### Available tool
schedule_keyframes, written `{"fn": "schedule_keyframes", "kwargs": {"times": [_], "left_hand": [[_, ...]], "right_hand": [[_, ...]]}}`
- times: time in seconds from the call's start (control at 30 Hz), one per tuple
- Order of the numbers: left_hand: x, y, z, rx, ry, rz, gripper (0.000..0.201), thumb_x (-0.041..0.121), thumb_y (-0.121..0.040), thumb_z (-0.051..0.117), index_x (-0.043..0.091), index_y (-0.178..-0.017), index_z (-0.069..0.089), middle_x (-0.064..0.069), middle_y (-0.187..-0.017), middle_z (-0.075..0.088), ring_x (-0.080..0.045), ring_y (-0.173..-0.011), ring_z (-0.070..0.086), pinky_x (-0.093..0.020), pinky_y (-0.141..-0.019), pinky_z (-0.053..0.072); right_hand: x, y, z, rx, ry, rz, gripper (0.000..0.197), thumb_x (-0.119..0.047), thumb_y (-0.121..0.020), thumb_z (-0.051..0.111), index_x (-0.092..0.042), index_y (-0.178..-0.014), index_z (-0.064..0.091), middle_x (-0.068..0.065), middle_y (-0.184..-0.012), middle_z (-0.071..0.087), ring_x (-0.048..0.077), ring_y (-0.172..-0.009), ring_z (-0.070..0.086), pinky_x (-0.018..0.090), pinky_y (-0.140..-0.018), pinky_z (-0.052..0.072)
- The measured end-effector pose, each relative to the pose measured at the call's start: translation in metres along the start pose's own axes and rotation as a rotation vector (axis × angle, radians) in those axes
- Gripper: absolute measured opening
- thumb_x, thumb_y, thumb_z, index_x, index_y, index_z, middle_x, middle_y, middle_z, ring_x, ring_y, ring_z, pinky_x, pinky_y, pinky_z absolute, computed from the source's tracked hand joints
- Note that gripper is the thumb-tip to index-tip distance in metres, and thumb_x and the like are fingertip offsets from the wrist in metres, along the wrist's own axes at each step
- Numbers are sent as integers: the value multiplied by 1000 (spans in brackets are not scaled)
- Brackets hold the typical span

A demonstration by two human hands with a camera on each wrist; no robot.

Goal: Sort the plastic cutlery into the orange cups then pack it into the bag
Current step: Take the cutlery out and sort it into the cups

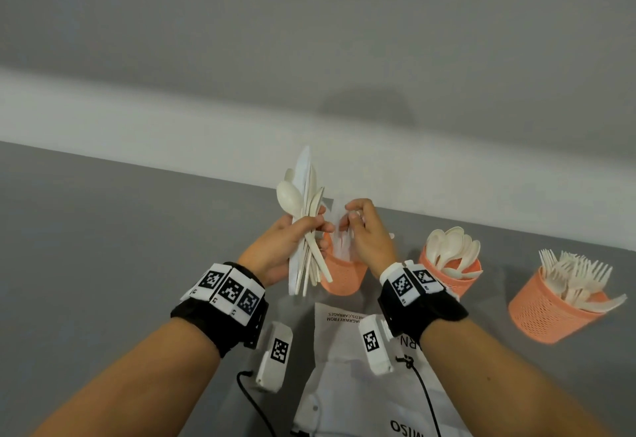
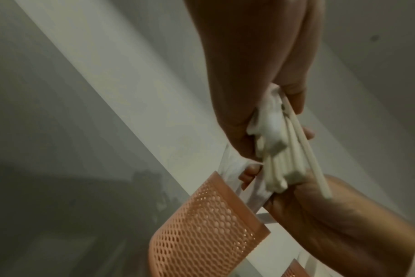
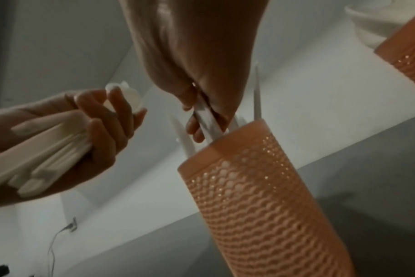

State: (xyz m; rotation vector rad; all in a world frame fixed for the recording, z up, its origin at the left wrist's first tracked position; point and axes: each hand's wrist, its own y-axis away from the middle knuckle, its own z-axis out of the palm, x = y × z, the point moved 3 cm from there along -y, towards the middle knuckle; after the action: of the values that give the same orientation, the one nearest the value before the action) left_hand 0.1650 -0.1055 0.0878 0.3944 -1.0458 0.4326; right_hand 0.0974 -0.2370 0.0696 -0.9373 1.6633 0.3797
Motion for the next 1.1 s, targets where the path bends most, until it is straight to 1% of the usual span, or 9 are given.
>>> {"fn": "schedule_keyframes", "kwargs": {"times": [0.17, 0.23, 0.3, 0.47, 0.57, 0.7, 0.8, 1.0, 1.1], "left_hand": [[0, 2, 3, -20, -125, 18, 8, 4, -94, 47, 6, -87, 52, -1, -62, 58, -9, -48, 53, -22, -51, 50], [0, 2, 5, -16, -232, 44, 15, 4, -95, 45, 4, -82, 52, -1, -58, 57, -11, -51, 53, -22, -54, 51], [-1, 1, 10, -17, -347, 63, 20, 4, -95, 44, 1, -78, 53, -5, -61, 56, -17, -60, 54, -23, -62, 52], [1, 5, 26, -53, -260, 36, 25, 0, -96, 38, 8, -98, 61, 0, -71, 68, -18, -72, 55, -29, -67, 47], [0, 8, 29, -94, -191, 5, 30, -2, -95, 34, 11, -105, 60, 5, -70, 71, -18, -73, 52, -31, -71, 43], [-1, 11, 26, -86, -185, 13, 30, -6, -92, 32, 6, -98, 58, 3, -63, 69, -10, -60, 62, -21, -59, 52], [-2, 14, 27, -91, -182, 23, 32, -7, -89, 33, 2, -107, 58, -4, -74, 70, -14, -68, 65, -21, -61, 54], [-5, 15, 25, -60, -149, 11, 28, 4, -95, 39, 1, -113, 60, -19, -101, 66, -26, -91, 63, -33, -85, 52], [-8, 14, 25, -68, -143, 0, 26, 11, -97, 41, 3, -111, 62, -20, -102, 65, -29, -95, 63, -40, -91, 51]], "right_hand": [[-25, 1, -8, 169, 252, -240, 25, -6, -93, 43, -7, -117, 49, 5, -112, 48, 17, -107, 47, 20, -90, 35], [-52, 7, -14, 294, 237, -401, 23, -9, -91, 47, -6, -113, 53, 4, -106, 48, 15, -98, 48, 14, -81, 37], [-73, 12, -12, 260, 151, -448, 13, -7, -89, 51, -6, -99, 59, 4, -94, 54, 13, -82, 53, 12, -72, 41], [-70, 16, 7, 40, 201, -171, 3, -8, -85, 60, -5, -86, 62, -1, -68, 52, 7, -60, 48, 20, -64, 47], [-63, 19, 7, 43, 175, -104, 12, -15, -86, 61, -7, -96, 60, 0, -76, 52, 5, -61, 49, 13, -53, 47], [-61, 23, 10, 49, 169, -55, 36, -27, -86, 62, -8, -114, 50, 4, -90, 53, 14, -79, 53, 26, -75, 49], [-58, 24, 11, 77, 131, 21, 48, -32, -84, 64, -8, -121, 45, 3, -90, 55, 17, -84, 57, 31, -79, 50], [-58, 28, 9, 51, 67, 27, 17, -25, -91, 55, -8, -93, 53, -5, -74, 47, 7, -66, 48, 14, -61, 40], [-57, 27, 9, 53, 31, 44, 17, -21, -93, 48, -6, -85, 50, 4, -80, 48, 14, -71, 49, 19, -64, 41]]}}
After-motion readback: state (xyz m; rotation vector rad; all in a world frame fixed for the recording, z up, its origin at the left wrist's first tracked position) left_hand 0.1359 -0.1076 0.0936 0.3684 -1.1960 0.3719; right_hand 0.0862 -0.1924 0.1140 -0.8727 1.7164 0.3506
